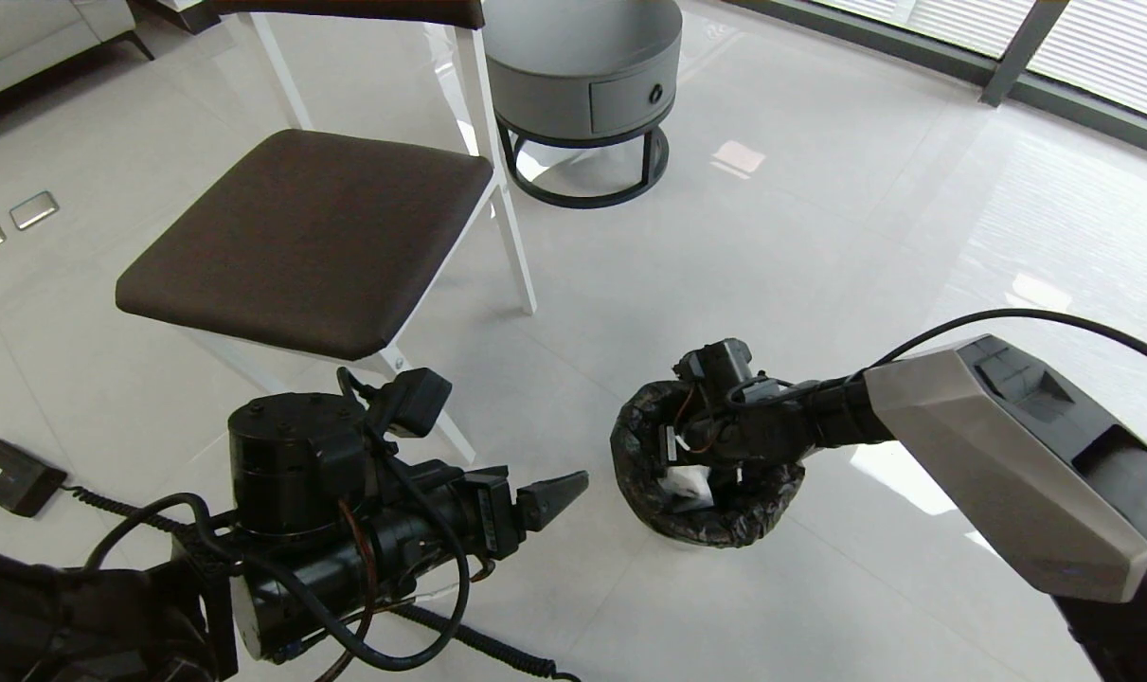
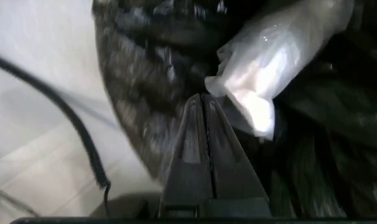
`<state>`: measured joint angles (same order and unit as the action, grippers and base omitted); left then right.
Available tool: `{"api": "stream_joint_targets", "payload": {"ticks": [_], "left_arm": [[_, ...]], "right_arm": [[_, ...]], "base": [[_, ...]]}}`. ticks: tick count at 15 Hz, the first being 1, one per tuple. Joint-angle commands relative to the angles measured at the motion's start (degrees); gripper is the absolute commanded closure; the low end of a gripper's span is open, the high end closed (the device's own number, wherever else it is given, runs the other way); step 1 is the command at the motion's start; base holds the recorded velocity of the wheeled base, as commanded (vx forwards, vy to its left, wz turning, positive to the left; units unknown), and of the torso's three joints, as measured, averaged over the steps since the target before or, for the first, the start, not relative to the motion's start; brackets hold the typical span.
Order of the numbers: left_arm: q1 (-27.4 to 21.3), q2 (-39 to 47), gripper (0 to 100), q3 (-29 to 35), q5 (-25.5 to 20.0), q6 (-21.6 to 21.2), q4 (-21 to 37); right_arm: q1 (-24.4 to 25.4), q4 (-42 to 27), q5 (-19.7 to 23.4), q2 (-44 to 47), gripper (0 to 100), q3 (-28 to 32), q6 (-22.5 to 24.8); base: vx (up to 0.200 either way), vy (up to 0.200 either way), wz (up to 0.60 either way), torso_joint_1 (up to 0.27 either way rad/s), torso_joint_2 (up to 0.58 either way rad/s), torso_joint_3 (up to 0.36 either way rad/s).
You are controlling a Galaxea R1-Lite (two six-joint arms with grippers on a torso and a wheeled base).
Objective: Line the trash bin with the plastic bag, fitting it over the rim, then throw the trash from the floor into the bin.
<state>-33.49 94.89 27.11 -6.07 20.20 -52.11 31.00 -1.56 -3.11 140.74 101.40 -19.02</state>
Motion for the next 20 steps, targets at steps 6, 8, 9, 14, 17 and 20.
{"api": "stream_joint_targets", "payload": {"ticks": [6, 8, 9, 14, 17, 20], "left_arm": [[0.0, -0.23, 0, -0.22, 0.01, 0.02, -0.09], [-0.09, -0.15, 0, -0.13, 0.01, -0.07, -0.09], [-0.09, -0.23, 0, -0.22, 0.01, -0.07, -0.09], [0.0, -0.23, 0, -0.74, 0.01, -0.07, -0.09], [0.0, -0.15, 0, -0.83, 0.01, -0.07, -0.8], [0.7, -0.41, 0, -0.39, 0.01, -0.07, -0.88]], "right_arm": [[-1.12, 0.86, -0.58, 4.28, 100, 4.16, 0.47], [-1.21, 0.95, -1.55, 5.77, 100, 3.19, 1.97], [-1.65, 1.21, -4.8, 7.0, 100, 3.28, 2.58], [-2.52, 5.16, -6.82, 9.38, 100, 2.92, 3.55], [-2.44, 5.16, -6.82, 10.43, 100, 2.75, 3.37], [-2.52, 4.99, -5.59, 7.79, 100, 3.01, 1.88]], "base": [[0.0, 0.0, 0.0, 0.0, 0.0, 0.0], [0.0, 0.0, 0.0, 0.0, 0.0, 0.0], [0.0, 0.0, 0.0, 0.0, 0.0, 0.0], [0.0, 0.0, 0.0, 0.0, 0.0, 0.0], [0.0, 0.0, 0.0, 0.0, 0.0, 0.0], [0.0, 0.0, 0.0, 0.0, 0.0, 0.0]]}}
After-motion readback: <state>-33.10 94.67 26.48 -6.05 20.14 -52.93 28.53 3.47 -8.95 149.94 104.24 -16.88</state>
